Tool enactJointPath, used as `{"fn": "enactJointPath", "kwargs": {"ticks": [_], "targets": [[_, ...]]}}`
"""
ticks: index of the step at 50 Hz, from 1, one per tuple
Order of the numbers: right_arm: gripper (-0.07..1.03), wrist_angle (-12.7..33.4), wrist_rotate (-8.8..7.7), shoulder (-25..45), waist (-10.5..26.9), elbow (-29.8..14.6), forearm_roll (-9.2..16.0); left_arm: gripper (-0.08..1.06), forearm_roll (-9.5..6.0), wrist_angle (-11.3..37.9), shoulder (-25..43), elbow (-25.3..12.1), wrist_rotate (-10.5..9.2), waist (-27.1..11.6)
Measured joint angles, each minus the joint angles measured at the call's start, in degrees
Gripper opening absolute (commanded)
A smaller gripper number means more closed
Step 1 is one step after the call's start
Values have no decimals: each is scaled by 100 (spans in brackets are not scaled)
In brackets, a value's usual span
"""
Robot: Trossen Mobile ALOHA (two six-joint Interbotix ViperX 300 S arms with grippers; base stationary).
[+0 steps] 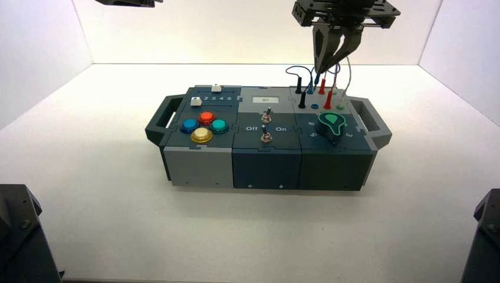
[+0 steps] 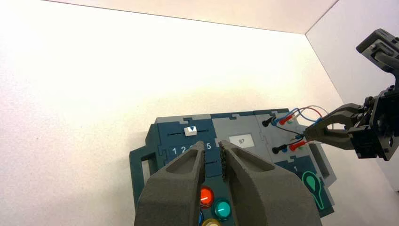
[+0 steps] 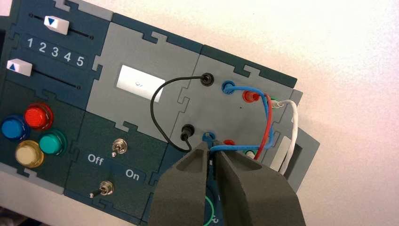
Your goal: Pull the blue wire.
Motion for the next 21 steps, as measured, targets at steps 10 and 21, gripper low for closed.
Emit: {"fn": "enactJointPath", "kwargs": {"ticks": [10,21], "targets": [[-3,0,0,0,0,-9,-9,20,0,44,18,-26,0,0],[-3,0,0,0,0,-9,-9,20,0,53,35,-26,0,9]]}}
